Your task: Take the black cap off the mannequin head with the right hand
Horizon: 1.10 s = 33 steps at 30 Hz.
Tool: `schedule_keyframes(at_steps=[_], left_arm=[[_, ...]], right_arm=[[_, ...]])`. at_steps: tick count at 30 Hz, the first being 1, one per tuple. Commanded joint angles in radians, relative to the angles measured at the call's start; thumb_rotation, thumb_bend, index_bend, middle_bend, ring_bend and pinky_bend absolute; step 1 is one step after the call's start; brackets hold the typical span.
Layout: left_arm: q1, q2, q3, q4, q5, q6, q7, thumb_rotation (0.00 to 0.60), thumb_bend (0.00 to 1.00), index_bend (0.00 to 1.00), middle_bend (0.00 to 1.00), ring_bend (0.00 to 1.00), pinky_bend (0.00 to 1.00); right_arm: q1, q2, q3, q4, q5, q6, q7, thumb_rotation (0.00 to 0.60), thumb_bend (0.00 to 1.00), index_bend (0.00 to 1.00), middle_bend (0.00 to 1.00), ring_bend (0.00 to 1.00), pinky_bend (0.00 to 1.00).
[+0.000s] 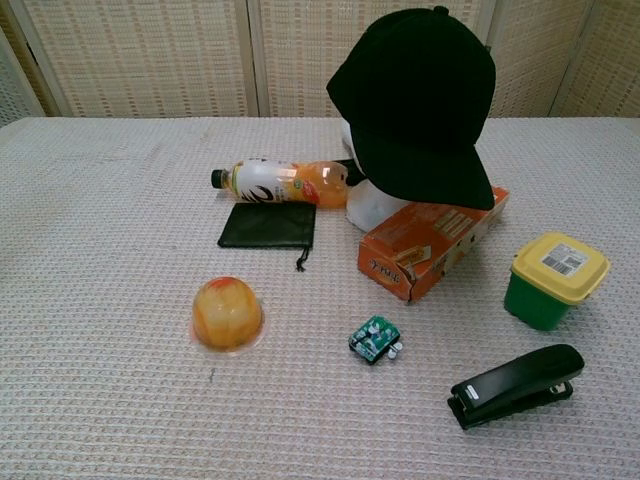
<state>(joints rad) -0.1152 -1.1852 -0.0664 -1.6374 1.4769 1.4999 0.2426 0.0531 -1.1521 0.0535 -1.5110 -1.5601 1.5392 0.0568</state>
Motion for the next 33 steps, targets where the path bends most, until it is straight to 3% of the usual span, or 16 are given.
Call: schedule_keyframes(at_steps=[1,17,19,25,30,33], left_arm=[[-0.001,-0.001,0.000,0.001,-0.001,-0.002,0.001,0.600,0.20,0.19,0.14,0.14,0.09],[0.003,0.003,0.004,-0.005,0.009,0.009,-0.005,0.600,0.20,0.19,0.14,0.14,0.09],[0.004,0.004,0.005,-0.007,0.014,0.012,-0.005,0.600,0.20,0.19,0.14,0.14,0.09],[0.008,0.010,0.005,-0.015,0.019,0.023,-0.008,0.600,0.20,0.19,0.14,0.14,0.09],[0.013,0.014,0.008,-0.017,0.025,0.029,-0.012,0.600,0.20,0.19,0.14,0.14,0.09],[0.016,0.018,0.008,-0.015,0.025,0.033,-0.017,0.600,0.20,0.19,0.14,0.14,0.09]], right_arm=[[0.001,-0.001,0.000,0.000,0.000,-0.001,-0.001,0.559,0.13,0.32,0.45,0.46,0.56],[0.025,-0.013,-0.013,0.009,-0.055,-0.009,0.002,0.565,0.13,0.33,0.48,0.50,0.57],[0.039,-0.026,-0.013,0.013,-0.081,-0.008,-0.004,0.586,0.13,0.35,0.54,0.56,0.61],[0.102,-0.124,0.016,0.072,-0.147,0.006,-0.009,0.600,0.13,0.50,0.82,0.82,0.96],[0.161,-0.210,0.037,0.107,-0.158,-0.027,-0.001,0.600,0.11,0.51,0.92,0.94,1.00],[0.195,-0.270,0.052,0.128,-0.151,-0.049,-0.003,0.600,0.04,0.50,0.95,0.97,1.00]])
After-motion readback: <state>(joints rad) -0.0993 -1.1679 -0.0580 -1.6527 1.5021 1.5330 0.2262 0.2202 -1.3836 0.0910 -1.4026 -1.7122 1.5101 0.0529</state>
